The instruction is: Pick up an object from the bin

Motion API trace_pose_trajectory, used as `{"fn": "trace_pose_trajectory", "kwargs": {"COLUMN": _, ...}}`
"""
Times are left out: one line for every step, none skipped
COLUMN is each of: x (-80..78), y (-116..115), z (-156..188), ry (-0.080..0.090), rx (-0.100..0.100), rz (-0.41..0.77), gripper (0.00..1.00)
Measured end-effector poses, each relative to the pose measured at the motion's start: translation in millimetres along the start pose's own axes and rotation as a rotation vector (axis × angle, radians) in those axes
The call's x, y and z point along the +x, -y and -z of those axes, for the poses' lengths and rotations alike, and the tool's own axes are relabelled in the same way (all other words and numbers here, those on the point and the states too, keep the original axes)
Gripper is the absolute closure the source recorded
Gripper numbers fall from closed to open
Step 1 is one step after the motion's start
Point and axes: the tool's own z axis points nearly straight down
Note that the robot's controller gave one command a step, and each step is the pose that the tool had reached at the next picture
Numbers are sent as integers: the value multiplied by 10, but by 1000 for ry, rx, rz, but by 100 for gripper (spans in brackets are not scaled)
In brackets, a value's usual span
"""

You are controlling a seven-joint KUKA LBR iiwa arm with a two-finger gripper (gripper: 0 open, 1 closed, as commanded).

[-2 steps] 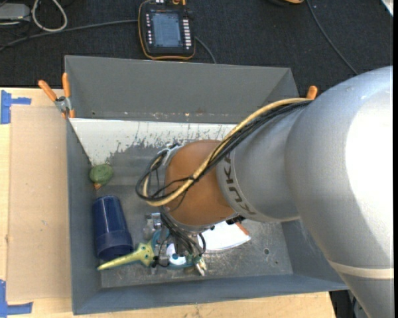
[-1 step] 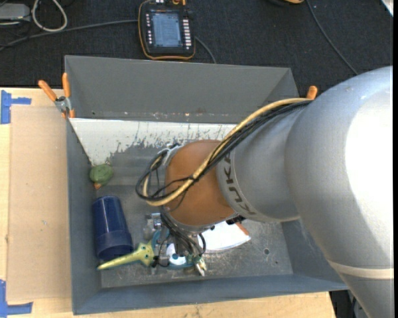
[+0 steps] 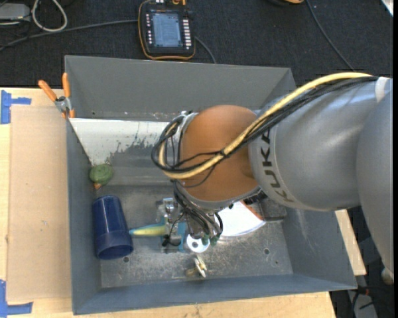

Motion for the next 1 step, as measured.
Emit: {"fn": "trace_pose_trajectory", "kwargs": {"x": -17, "y": -14, "z": 359, "ry": -4, "rx": 1, "rz": -16, "gripper": 100}}
